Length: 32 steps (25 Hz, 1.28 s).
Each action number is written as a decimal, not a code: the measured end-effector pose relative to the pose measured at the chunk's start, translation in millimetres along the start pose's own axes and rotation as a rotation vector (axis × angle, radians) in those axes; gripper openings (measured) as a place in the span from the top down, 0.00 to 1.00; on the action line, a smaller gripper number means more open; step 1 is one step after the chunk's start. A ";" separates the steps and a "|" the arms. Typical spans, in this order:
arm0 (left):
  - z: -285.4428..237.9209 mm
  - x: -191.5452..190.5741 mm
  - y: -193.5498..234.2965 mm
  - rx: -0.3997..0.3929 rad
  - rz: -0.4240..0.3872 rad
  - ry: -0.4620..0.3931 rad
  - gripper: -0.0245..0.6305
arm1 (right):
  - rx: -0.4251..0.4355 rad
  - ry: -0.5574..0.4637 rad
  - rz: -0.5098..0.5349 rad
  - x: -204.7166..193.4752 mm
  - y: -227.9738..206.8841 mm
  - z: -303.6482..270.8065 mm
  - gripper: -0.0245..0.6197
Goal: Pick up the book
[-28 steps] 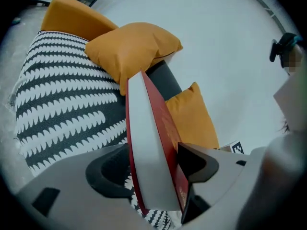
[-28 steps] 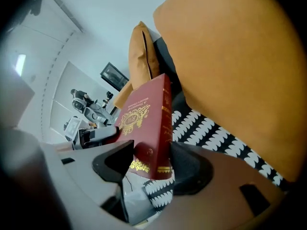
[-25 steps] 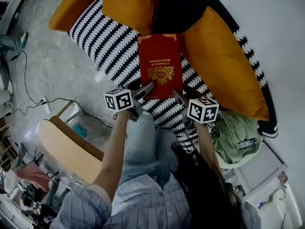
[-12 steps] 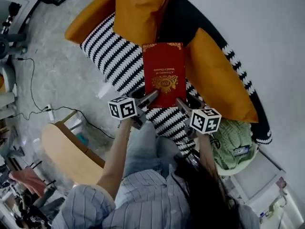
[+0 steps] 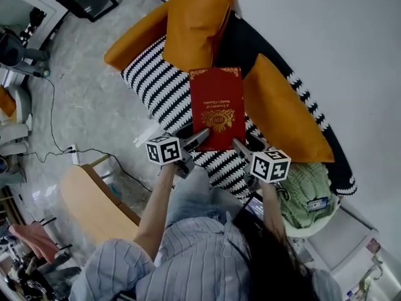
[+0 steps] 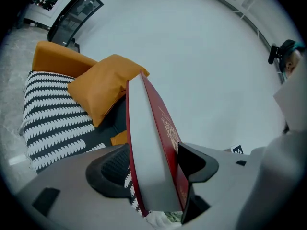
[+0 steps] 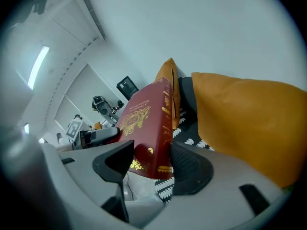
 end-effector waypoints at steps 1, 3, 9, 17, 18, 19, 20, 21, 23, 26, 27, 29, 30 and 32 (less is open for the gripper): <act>3.3 -1.7 -4.1 0.000 0.002 -0.009 0.47 | 0.002 -0.004 0.007 0.8 2.6 4.4 0.58; 10.6 -6.2 -12.8 -0.003 0.004 -0.023 0.47 | 0.005 -0.009 0.025 1.7 9.0 14.1 0.58; 33.2 -18.1 -37.0 -0.018 -0.018 -0.045 0.47 | 0.010 -0.032 0.052 -2.1 30.0 40.5 0.58; 65.1 -35.5 -59.7 -0.011 -0.048 -0.074 0.47 | 0.037 -0.053 0.082 -12.7 55.2 65.3 0.58; 69.4 -40.0 -61.5 -0.008 -0.047 -0.082 0.47 | 0.042 -0.054 0.089 -15.1 57.9 68.4 0.58; 73.6 -44.5 -63.2 -0.006 -0.046 -0.090 0.47 | 0.048 -0.055 0.095 -17.7 60.4 71.4 0.58; 78.0 -48.6 -65.1 -0.004 -0.046 -0.098 0.47 | 0.054 -0.056 0.100 -20.4 63.2 74.2 0.58; 82.7 -52.3 -67.0 -0.002 -0.047 -0.106 0.47 | 0.060 -0.057 0.105 -22.9 66.2 76.9 0.58; 92.1 -59.0 -70.7 0.002 -0.049 -0.122 0.47 | 0.070 -0.061 0.118 -27.3 72.7 81.5 0.58; 107.0 -70.5 -74.8 0.011 -0.051 -0.146 0.47 | 0.089 -0.063 0.132 -36.0 82.4 86.5 0.58; 111.8 -75.0 -75.4 0.017 -0.051 -0.151 0.47 | 0.094 -0.062 0.132 -39.9 85.2 88.1 0.58; 119.4 -83.8 -76.1 0.031 -0.050 -0.154 0.47 | 0.103 -0.058 0.130 -47.9 89.7 91.3 0.58; 122.4 -87.6 -76.4 0.036 -0.049 -0.153 0.47 | 0.106 -0.056 0.130 -51.3 91.5 92.7 0.58; 127.4 -93.0 -77.1 0.044 -0.048 -0.153 0.47 | 0.113 -0.053 0.131 -56.3 94.6 94.6 0.58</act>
Point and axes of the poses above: the fingertips, and each gripper's own axes: z backward along the fingers, y to its left, x out of its top, the point moved 9 cm from there along z, backward along the fingers, and after that the axes turned 9 degrees about z, right-handed, at the moved point
